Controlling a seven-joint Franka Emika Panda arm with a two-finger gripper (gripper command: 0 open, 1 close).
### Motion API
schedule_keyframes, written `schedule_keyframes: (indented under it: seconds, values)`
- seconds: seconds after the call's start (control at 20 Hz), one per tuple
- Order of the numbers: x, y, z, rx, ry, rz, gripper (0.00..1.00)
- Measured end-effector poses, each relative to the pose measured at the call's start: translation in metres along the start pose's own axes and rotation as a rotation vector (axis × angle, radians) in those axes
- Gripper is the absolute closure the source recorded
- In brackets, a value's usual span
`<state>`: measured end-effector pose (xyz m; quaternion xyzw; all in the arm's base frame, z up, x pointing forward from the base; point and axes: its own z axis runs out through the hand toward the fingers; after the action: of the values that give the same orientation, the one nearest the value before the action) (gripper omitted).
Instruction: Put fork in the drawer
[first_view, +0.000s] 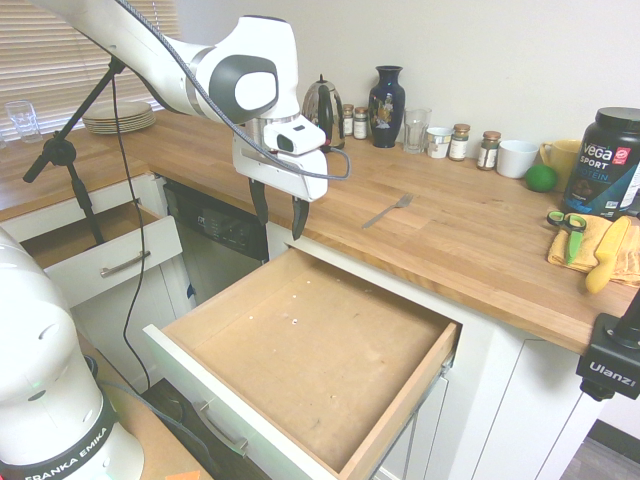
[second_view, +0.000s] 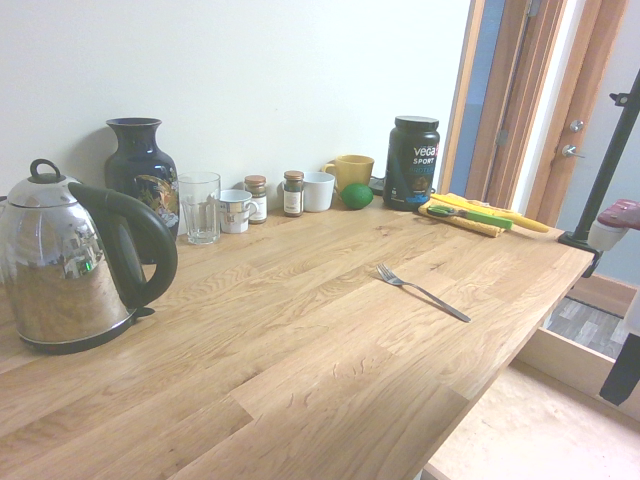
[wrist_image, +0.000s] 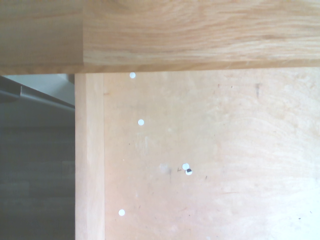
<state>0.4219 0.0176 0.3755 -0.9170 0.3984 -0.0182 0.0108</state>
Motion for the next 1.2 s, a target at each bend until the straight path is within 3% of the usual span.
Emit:
schedule_keyframes:
  seconds: [0.5, 1.2]
  values:
    - [0.018, 0.003, -0.005, 0.008, 0.027, 0.055, 0.00]
    - [0.157, -0.085, -0.028, -0.004, 0.002, 0.109, 0.00]
